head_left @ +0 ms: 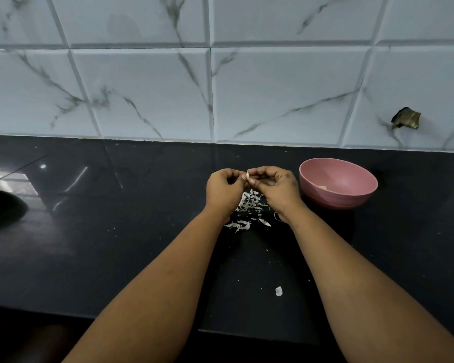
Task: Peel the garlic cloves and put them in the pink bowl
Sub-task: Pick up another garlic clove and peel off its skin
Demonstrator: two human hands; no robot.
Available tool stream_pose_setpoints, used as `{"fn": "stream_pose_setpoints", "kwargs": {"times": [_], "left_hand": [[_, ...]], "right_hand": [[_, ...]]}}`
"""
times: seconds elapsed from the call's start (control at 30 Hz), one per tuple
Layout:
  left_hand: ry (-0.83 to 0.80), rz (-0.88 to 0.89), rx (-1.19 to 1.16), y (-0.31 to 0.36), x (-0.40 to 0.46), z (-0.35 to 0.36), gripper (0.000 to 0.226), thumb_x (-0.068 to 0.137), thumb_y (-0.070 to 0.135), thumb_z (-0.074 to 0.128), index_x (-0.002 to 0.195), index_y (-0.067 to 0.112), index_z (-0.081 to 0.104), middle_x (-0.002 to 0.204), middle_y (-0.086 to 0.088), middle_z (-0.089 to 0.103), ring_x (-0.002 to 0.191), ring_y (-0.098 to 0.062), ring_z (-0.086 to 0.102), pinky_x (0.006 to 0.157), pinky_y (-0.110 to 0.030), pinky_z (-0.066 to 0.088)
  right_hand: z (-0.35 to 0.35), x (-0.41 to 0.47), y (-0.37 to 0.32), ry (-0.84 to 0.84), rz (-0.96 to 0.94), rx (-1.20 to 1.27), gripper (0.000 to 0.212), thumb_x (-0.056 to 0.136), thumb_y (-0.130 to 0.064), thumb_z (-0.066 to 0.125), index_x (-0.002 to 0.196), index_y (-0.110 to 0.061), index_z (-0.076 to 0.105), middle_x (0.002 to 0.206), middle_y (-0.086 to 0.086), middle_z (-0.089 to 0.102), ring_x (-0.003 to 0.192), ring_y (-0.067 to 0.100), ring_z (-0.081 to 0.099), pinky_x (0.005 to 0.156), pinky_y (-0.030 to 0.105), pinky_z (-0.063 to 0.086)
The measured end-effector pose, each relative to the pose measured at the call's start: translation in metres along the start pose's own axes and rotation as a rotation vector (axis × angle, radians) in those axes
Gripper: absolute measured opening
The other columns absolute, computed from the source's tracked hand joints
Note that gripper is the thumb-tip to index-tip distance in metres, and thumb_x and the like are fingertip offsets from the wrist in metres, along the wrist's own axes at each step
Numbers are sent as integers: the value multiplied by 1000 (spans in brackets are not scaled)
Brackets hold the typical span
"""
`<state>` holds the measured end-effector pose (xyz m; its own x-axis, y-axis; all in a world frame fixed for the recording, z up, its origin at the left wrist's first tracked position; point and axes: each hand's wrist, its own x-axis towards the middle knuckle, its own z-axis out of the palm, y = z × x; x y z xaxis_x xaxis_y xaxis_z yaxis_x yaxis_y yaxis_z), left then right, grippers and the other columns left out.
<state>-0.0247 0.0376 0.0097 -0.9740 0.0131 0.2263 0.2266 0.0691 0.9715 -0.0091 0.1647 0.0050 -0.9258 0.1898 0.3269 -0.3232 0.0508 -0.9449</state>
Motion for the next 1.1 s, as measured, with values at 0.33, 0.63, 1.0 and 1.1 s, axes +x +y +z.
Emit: {"fn": "stream_pose_setpoints", "kwargs": {"times": [0.33, 0.63, 1.0, 1.1], "left_hand": [[11, 41, 158, 1, -1, 1, 13, 95, 9, 58, 93, 10, 70, 79, 2, 71, 69, -4, 66, 62, -20, 50], [-15, 146, 334, 1, -2, 2, 14, 98, 11, 49, 92, 17, 60, 93, 0, 66, 91, -16, 64, 80, -33, 53], [-45, 82, 271, -4, 3, 2, 14, 100, 18, 49, 89, 22, 55, 96, -7, 66, 85, -22, 62, 73, -36, 51], [-45, 26, 206, -5, 4, 2, 16, 101, 22, 48, 87, 22, 56, 98, -8, 66, 91, -27, 64, 80, -44, 53]], "right_hand": [[1, -2, -2, 10, 8, 13, 19, 79, 8, 72, 92, -5, 71, 86, 10, 73, 79, 14, 71, 75, 23, 57], [5, -2, -1, 19, 30, 75, 15, 79, 1, 75, 92, -6, 72, 90, 12, 74, 87, 19, 71, 81, 31, 58], [7, -3, -4, 19, 188, 229, 11, 87, 3, 66, 96, -2, 67, 89, 13, 71, 79, 18, 70, 76, 25, 59], [6, -3, -6, 32, 226, 286, 11, 87, 3, 64, 94, -5, 67, 84, 9, 72, 75, 14, 70, 69, 22, 58]]}}
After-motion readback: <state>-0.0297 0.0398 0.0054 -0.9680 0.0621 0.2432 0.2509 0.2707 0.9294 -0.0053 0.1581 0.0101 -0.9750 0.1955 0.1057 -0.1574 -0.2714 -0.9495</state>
